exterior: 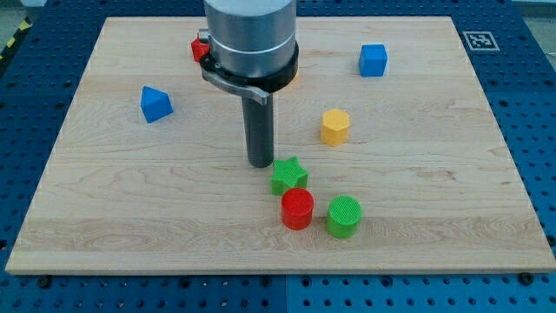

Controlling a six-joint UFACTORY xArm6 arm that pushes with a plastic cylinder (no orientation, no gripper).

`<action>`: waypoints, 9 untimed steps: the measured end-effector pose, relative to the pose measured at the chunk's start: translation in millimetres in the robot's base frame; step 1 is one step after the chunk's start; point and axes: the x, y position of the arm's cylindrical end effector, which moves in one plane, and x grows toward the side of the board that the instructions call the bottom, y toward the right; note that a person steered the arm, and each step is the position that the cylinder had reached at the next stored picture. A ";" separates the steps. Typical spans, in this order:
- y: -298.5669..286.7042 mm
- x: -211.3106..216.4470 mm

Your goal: Push the red star to the top right of the green star

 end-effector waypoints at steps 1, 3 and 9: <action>18.5 3.0; 77.1 29.8; -102.9 -260.3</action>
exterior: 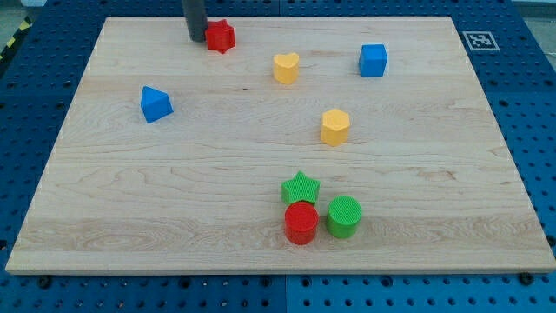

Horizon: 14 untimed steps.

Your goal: Push the red star to the top right of the green star

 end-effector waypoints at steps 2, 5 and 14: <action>14.3 -2.2; 53.8 24.5; 155.3 173.7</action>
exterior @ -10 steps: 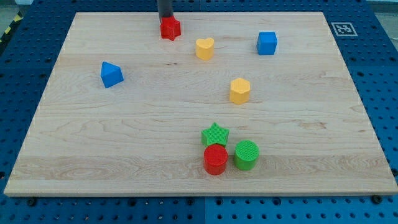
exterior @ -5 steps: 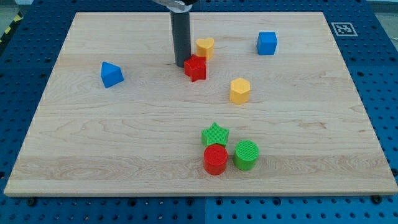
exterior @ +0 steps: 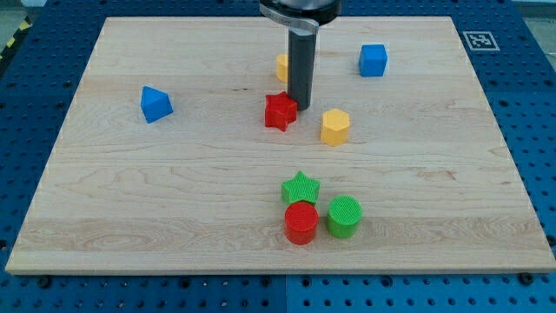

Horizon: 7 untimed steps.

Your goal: Push the red star to the top right of the green star

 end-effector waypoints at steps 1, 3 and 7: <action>0.0 16.2; -35.2 -33.6; -37.1 41.6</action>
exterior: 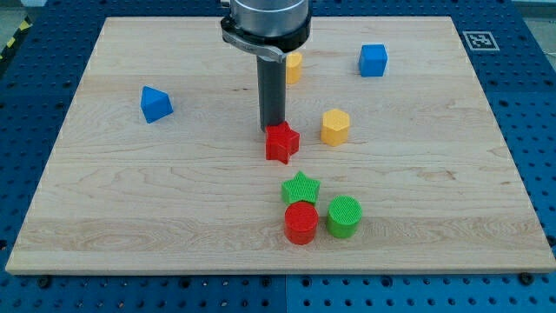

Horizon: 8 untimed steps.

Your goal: Push the red star to the top right of the green star

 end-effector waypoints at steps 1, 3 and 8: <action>1.7 0.4; -6.9 4.6; 56.3 53.5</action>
